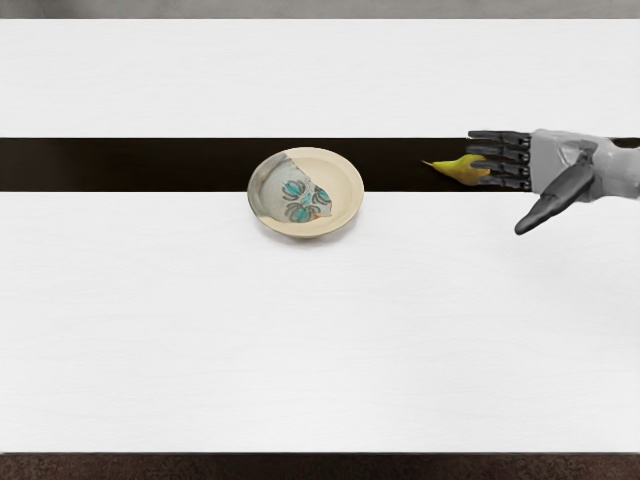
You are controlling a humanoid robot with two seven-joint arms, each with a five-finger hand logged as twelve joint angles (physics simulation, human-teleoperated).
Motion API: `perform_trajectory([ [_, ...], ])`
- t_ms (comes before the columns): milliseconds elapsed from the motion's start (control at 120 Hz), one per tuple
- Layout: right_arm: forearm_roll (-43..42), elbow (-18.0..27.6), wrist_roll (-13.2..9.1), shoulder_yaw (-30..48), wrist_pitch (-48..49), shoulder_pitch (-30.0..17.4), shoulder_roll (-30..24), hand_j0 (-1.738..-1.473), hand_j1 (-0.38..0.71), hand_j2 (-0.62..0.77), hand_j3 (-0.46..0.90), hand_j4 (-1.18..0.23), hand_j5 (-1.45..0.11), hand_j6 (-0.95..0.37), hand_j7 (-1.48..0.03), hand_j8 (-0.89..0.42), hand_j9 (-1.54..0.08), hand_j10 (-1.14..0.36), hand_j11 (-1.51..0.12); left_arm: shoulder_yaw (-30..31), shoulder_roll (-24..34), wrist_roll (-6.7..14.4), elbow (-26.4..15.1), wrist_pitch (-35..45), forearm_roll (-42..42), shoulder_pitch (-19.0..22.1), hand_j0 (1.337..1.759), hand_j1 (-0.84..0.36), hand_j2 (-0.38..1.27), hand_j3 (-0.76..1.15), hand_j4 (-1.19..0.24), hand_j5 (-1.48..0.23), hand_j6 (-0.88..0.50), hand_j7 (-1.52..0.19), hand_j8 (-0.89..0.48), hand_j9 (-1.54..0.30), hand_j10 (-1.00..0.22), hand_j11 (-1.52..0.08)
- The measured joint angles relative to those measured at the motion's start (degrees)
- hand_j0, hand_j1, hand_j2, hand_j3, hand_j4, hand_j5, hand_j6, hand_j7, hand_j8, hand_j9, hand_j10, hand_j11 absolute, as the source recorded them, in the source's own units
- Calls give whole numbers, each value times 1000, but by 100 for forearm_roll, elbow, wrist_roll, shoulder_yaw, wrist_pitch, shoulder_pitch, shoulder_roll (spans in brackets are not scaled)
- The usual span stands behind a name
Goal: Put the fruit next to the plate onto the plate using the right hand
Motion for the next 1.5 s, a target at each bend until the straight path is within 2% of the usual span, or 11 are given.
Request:
perform_trajectory([
  [117, -261, 37, -76, 41, 0, 142, 187, -1658, -332, -2, 0, -15, -19, -15, -19, -15, -19, -15, -19, 0, 0, 0, 0, 0, 0, 0, 1658, 349, 0, 0, 0, 0, 0, 0, 0, 0, 0, 0],
  [208, -1615, 35, -246, 245, 0, 415, 366, -1658, -332, -2, 0, -16, -20, -16, -20, -16, -20, -16, -20, 0, 0, 0, 0, 0, -1, 0, 1658, 349, 0, 0, 0, 0, 0, 0, 0, 0, 0, 0],
  [350, -4054, 26, -322, 599, -204, 709, 1000, -1658, -330, -2, 0, -19, -22, -19, -22, -19, -22, -18, -22, 0, 0, 1, 0, 0, 0, 0, 1658, 349, 0, 0, 0, 0, 0, 0, 0, 0, 0, 0],
  [517, -5286, -408, -346, 314, -1015, 890, 1489, -1658, -331, -2, 0, -18, -21, -19, -21, -19, -21, -18, -21, 1, 0, 0, 0, 0, 0, 0, 1658, 349, 0, 0, 0, 0, 0, 0, 0, 0, 0, 0],
  [675, -5680, -1184, -357, -955, -2230, 1411, 2046, -1658, -317, -4, 0, -31, -37, -32, -37, -31, -37, -30, -37, 0, 0, 0, 0, 0, 2, 0, 1658, 349, 0, 0, 0, 0, 0, 0, 0, 0, 0, 0],
  [858, -5795, -2085, -377, -2043, -2791, 1873, 2787, -1658, -185, -26, 0, -141, -180, -143, -179, -142, -180, -140, -180, 1, 0, 1, 0, 0, 2, 0, 1658, 349, 0, 0, 0, 0, 0, 0, 0, 0, 0, 0],
  [1183, -5803, -2783, -388, -2711, -3176, 1980, 3499, -1658, -9, -55, 0, -287, -370, -288, -369, -287, -370, -286, -370, 1, 0, 0, 0, 0, 1, 0, 1658, 349, 0, 0, 0, 0, 0, 0, 0, 0, 0, 0],
  [1500, -5758, -3445, -389, -2942, -3474, 1954, 4049, -1658, 50, -65, 0, -335, -434, -336, -433, -336, -433, -335, -433, 2, 0, 1, 0, 0, 1, 0, 1658, 349, 0, 0, 0, 0, 0, 0, 0, 0, 0, 0],
])
